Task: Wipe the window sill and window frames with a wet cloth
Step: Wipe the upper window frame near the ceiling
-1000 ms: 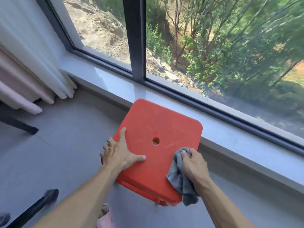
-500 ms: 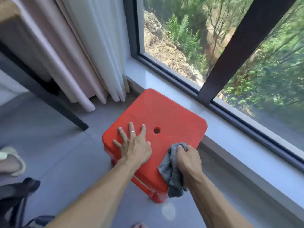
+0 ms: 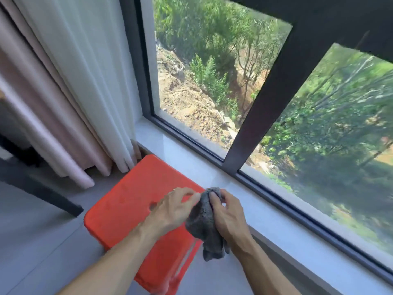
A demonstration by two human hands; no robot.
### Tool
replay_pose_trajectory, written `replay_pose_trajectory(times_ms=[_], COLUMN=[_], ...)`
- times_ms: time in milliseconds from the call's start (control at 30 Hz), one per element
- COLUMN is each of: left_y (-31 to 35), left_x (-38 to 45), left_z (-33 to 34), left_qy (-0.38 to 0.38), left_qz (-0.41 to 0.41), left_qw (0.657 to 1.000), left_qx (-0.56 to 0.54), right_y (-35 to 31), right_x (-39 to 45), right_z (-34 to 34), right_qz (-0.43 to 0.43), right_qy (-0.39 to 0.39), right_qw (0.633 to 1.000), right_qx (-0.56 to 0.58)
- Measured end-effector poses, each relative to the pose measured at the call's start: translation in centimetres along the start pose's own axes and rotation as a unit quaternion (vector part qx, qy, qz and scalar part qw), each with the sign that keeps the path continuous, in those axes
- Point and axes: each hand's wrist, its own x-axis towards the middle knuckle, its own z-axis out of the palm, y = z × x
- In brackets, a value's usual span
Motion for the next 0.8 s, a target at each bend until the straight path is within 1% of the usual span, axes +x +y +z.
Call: replay_pose_trajectory(times_ms=[67, 100, 167, 200, 300, 400, 467, 500, 600, 667, 800], left_y=[5.1, 7.6, 13.1, 15.5, 23.8, 31.0, 36.3, 37.7, 44.6, 49.1, 57.3], left_x=[0.5, 0.9, 1.7, 1.9, 2.1, 0.9, -0.5, -1.0, -2.3, -3.2, -4.9], left_z=[-0.6, -1.0, -2.3, -3.0, -6.1, -9.2, -11.7, -12.7, -17.1, -19.7, -23.8], left_qy=[-0.056, -0.072, -0.073, -0.068, -0.028, 0.028, 0.061, 0.075, 0.109, 0.141, 0.202], left_qz=[0.003, 0.018, 0.067, 0.083, 0.153, 0.209, 0.253, 0.268, 0.320, 0.356, 0.448], left_qw=[0.995, 0.993, 0.993, 0.993, 0.988, 0.977, 0.965, 0.960, 0.941, 0.924, 0.871], left_qx=[-0.084, -0.093, -0.060, -0.043, -0.025, -0.020, -0.033, -0.039, -0.036, -0.021, -0.016], right_y=[-3.1, -4.8, -8.6, -10.1, -15.0, -19.2, -23.0, -24.3, -30.6, -35.0, -43.2], right_x=[0.5, 0.7, 1.4, 1.6, 1.4, 0.3, -1.4, -2.0, -3.8, -4.9, -6.5], right_z=[-4.7, -7.3, -12.7, -15.0, -21.7, -26.1, -29.4, -30.1, -34.7, -37.7, -43.3], right_qz=[-0.047, -0.070, -0.108, -0.110, -0.124, -0.159, -0.199, -0.213, -0.283, -0.321, -0.381], right_qy=[0.025, 0.039, 0.059, 0.068, 0.096, 0.161, 0.213, 0.225, 0.273, 0.295, 0.346], right_qw=[0.998, 0.996, 0.991, 0.991, 0.987, 0.974, 0.956, 0.950, 0.919, 0.900, 0.857], right_qx=[0.040, 0.046, 0.045, 0.041, 0.039, 0.021, 0.030, 0.034, 0.022, -0.004, -0.019])
